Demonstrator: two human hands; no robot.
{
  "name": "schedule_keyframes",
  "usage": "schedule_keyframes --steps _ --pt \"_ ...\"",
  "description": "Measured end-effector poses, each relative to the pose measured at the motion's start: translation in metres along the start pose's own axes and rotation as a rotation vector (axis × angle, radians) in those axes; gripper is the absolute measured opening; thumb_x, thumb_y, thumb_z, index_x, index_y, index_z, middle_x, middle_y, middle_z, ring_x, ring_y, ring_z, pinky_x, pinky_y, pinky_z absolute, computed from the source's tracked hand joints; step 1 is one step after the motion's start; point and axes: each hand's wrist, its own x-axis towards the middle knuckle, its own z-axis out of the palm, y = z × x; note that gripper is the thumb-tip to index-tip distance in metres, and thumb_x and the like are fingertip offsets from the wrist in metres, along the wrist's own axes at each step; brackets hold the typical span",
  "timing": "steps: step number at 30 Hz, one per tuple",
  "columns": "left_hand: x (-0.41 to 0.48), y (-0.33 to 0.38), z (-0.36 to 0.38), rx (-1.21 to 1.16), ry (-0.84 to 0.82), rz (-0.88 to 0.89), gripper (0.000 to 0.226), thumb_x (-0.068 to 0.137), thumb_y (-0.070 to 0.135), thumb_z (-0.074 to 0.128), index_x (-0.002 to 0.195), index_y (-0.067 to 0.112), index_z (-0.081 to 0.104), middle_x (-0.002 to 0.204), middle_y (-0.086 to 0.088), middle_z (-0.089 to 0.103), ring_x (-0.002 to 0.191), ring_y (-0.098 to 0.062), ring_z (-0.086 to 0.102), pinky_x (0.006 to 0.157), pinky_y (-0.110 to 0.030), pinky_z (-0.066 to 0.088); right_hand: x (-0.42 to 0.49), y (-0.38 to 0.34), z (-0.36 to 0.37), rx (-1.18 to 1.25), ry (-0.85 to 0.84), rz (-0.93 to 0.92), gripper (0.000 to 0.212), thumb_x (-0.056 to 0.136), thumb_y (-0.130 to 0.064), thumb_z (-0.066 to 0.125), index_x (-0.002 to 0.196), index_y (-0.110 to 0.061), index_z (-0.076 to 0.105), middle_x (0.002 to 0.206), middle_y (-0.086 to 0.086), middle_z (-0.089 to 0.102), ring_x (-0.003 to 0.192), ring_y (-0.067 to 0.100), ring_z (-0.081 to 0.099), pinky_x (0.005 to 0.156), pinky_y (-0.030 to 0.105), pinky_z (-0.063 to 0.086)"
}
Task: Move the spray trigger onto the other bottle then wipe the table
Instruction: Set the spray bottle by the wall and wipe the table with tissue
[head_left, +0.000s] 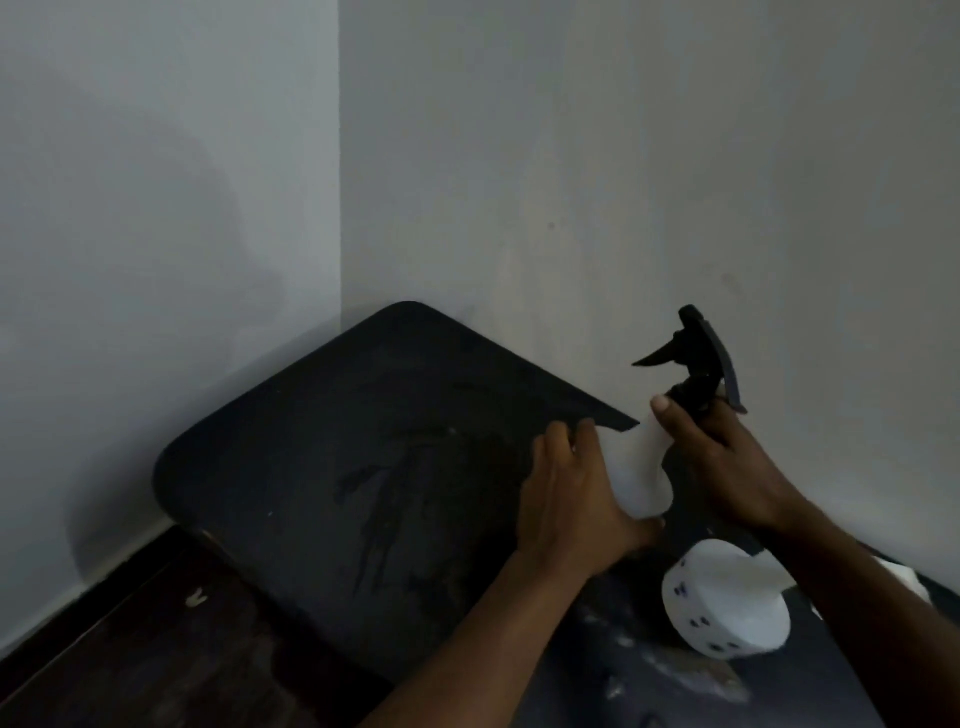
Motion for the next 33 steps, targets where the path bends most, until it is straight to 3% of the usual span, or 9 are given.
schedule_keyframes --steps 2,4,9,13,16,20,26,33 --pt "0.015 -0.001 0.006 -0.004 0.034 0.008 0.102 0.050 0.058 0.082 0.131 0.022 0.031 0.126 -0.001 0.036 0.115 -0.019 0.038 0.075 -0.033 0.045 0.016 0.002 0.002 0.044 0.102 -0.016 0.027 0.093 -0.047 0.053 0.086 -0.024 0.065 0.084 -0.004 0.066 0.071 -0.013 0.063 0.066 0.024 0.049" --pt "0.027 -0.005 0.013 -0.007 0.084 0.006 0.098 0.050 0.058 0.083 0.126 0.022 0.033 0.122 -0.001 0.038 0.112 -0.019 0.040 0.071 -0.032 0.045 0.031 0.008 0.004 0.041 0.202 -0.037 0.009 0.096 -0.033 0.058 0.093 -0.027 0.064 0.086 -0.011 0.063 0.063 -0.020 0.058 0.054 0.008 0.046" --pt "0.057 -0.026 0.036 0.025 0.125 -0.044 0.099 0.049 0.055 0.084 0.128 0.019 0.035 0.121 -0.003 0.038 0.111 -0.021 0.040 0.069 -0.036 0.050 0.063 0.027 0.015 -0.024 0.255 -0.068 0.010 0.096 -0.023 0.061 0.102 -0.017 0.065 0.083 -0.012 0.061 0.058 -0.019 0.057 0.049 -0.002 0.039" --pt "0.089 -0.039 0.048 0.063 0.156 -0.090 0.100 0.050 0.054 0.084 0.129 0.015 0.037 0.122 -0.007 0.041 0.110 -0.025 0.044 0.081 -0.039 0.051 0.097 0.038 0.024 -0.018 0.262 -0.034 0.025 0.093 -0.030 0.065 0.113 -0.014 0.068 0.081 -0.012 0.061 0.067 -0.003 0.055 0.049 0.002 0.040" --pt "0.115 -0.046 0.052 0.097 0.126 -0.119 0.097 0.053 0.055 0.084 0.127 0.011 0.040 0.122 -0.011 0.047 0.110 -0.028 0.049 0.099 -0.044 0.042 0.125 0.042 0.033 -0.016 0.241 -0.022 0.033 0.093 -0.031 0.066 0.119 -0.010 0.068 0.095 0.001 0.066 0.081 0.013 0.058 0.067 0.020 0.044" --pt "0.139 -0.055 0.059 0.096 0.058 -0.158 0.098 0.055 0.052 0.085 0.130 0.009 0.039 0.125 -0.013 0.046 0.113 -0.029 0.049 0.099 -0.041 0.044 0.150 0.048 0.042 -0.004 0.232 -0.012 0.035 0.092 -0.028 0.067 0.121 -0.009 0.067 0.107 0.006 0.067 0.095 0.020 0.060 0.083 0.030 0.045" --pt "0.155 -0.056 0.067 0.158 0.038 -0.153 0.102 0.056 0.052 0.085 0.133 0.005 0.036 0.128 -0.013 0.043 0.111 -0.028 0.047 0.092 -0.039 0.047 0.164 0.061 0.042 0.042 0.239 -0.045 0.033 0.093 -0.027 0.066 0.122 -0.011 0.066 0.100 0.003 0.064 0.076 0.003 0.055 0.072 0.023 0.044" --pt "0.155 -0.055 0.063 0.228 -0.030 -0.151 0.109 0.060 0.056 0.081 0.139 0.004 0.027 0.133 -0.013 0.039 0.114 -0.027 0.045 0.084 -0.035 0.045 0.164 0.067 0.049 0.125 0.240 -0.056 0.027 0.094 -0.025 0.065 0.117 -0.013 0.066 0.083 -0.006 0.061 0.073 0.006 0.055 0.065 0.023 0.044"
